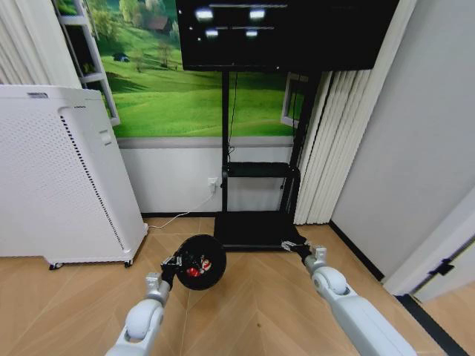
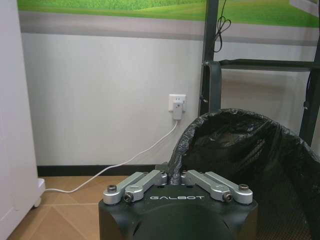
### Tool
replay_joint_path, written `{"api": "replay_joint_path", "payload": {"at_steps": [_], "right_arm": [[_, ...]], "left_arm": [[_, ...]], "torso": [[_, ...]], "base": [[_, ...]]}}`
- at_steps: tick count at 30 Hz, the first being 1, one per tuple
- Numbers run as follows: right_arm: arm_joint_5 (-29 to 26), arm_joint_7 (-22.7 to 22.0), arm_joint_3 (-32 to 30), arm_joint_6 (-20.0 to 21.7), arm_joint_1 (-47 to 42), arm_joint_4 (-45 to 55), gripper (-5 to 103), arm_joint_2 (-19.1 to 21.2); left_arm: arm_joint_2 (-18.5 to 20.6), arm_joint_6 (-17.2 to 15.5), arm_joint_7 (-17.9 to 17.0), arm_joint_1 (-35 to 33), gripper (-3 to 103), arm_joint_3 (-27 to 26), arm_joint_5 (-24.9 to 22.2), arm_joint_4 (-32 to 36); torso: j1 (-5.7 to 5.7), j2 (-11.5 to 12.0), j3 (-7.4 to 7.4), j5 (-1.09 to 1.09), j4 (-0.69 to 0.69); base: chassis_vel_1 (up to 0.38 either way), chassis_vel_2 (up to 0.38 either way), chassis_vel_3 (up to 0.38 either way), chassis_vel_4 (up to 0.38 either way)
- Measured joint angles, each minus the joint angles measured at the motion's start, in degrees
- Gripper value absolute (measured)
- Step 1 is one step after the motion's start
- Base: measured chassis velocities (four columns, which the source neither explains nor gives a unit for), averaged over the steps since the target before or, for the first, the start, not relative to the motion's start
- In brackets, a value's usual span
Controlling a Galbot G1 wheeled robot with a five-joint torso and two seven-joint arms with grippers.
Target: Pick up the trash bin and place the garbage on the floor into it.
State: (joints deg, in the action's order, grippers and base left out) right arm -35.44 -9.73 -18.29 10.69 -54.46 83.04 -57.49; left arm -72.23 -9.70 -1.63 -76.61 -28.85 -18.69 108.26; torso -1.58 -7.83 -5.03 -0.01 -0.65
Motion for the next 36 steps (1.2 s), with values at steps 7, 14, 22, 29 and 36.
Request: {"api": "replay_joint_path", "payload": {"at_steps": [7, 14, 22, 29, 36], "right_arm": [[1.75, -3.45, -2.19, -0.66, -1.51, -1.86, 100, -0.96], [1.72, -3.97, -3.85, -0.99, -1.71, -3.11, 100, -1.24], [1.01, -2.21, -3.92, -1.65, -1.77, -3.23, 100, -1.46], [0.84, -1.93, -3.73, -1.72, -1.71, -3.18, 100, -1.49], [0.81, -1.9, -3.68, -1.76, -1.69, -3.15, 100, -1.48]], "left_arm": [[2.58, -0.05, -0.21, -6.79, 5, -4.81, -1.14, 5.7], [3.29, 0.25, -0.25, -10.66, 5, -12.76, -2.98, 8.11], [2.87, 0.84, -0.19, -11.46, 5, -15.48, -3.51, 8.2], [2.62, 0.84, -0.22, -10.24, 5, -14.8, -3.49, 7.59], [2.05, 0.96, -0.24, -10.21, 5, -15.14, -3.54, 7.53]], "torso": [[0.0, 0.0, 0.0, 0.01, 0.0], [0.0, 0.0, 0.0, 0.01, 0.01], [0.0, 0.0, 0.0, 0.01, 0.0], [0.0, 0.0, -0.01, 0.01, 0.0], [0.0, 0.0, -0.01, 0.01, 0.0]], "base": [[0.0, 0.0, 0.0, 0.0], [0.0, 0.0, 0.0, 0.0], [0.0, 0.0, 0.0, 0.0], [0.0, 0.0, 0.0, 0.0], [0.0, 0.0, 0.0, 0.0]]}}
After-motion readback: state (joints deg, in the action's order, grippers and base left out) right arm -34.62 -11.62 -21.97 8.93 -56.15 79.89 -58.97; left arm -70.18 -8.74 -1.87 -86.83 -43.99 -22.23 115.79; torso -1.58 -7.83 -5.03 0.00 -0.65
